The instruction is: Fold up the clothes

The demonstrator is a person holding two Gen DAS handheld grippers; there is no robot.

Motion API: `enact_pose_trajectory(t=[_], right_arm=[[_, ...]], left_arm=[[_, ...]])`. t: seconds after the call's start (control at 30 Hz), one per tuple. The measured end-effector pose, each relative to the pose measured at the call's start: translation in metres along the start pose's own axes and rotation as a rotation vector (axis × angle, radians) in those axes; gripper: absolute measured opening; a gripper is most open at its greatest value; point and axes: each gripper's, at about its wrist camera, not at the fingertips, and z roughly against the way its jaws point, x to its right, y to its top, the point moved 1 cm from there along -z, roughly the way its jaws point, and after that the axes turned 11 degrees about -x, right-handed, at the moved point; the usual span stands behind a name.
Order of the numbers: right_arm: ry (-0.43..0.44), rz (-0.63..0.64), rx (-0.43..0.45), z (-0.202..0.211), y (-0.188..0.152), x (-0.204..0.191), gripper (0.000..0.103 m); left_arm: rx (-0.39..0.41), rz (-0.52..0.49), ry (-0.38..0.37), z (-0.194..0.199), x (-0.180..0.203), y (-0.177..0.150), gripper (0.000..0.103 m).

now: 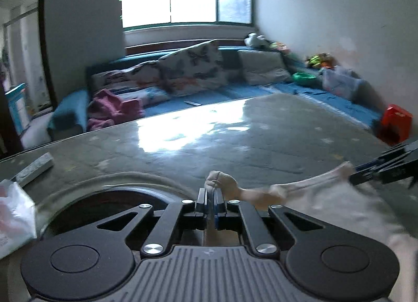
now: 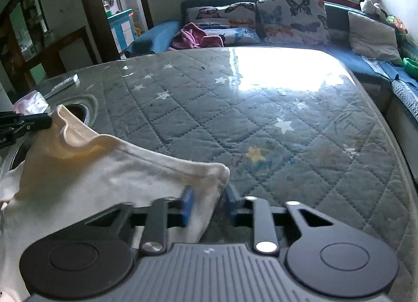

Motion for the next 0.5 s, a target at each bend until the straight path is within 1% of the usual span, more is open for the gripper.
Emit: enact_pose_trajectory(t=[0.07, 0.13, 0.23, 0.4, 0.47, 0.5], right_arm=[[-0.011, 0.005, 0.003, -0.003, 0.005, 0.000, 0.008], [-0.021, 0.013, 0.010, -0.004, 0.010, -0.002, 0.006], [-0.059, 0.067, 0.036, -0.008, 0.024, -0.008, 0.006], [-0.101, 0.106, 0.035, -0.029, 0.047, -0.017, 0.007], [-0.113, 0.117, 0.037, -0.033, 0.051, -0.020, 0.007], [-0.117, 0.119, 0.040, -0.033, 0.052, -0.020, 0.010]], left_arm=[[-0.017, 0.022, 0.013, -0.006, -0.009, -0.002, 0.005], [-0.031, 0.040, 0.023, -0.011, -0.015, -0.005, 0.005], [-0.048, 0.078, 0.037, -0.017, -0.026, -0.007, 0.005], [-0.092, 0.132, 0.076, -0.031, -0.040, -0.008, 0.006], [-0.085, 0.157, 0.086, -0.026, -0.043, -0.007, 0.009], [-0.082, 0.170, 0.091, -0.024, -0.044, -0.007, 0.009]])
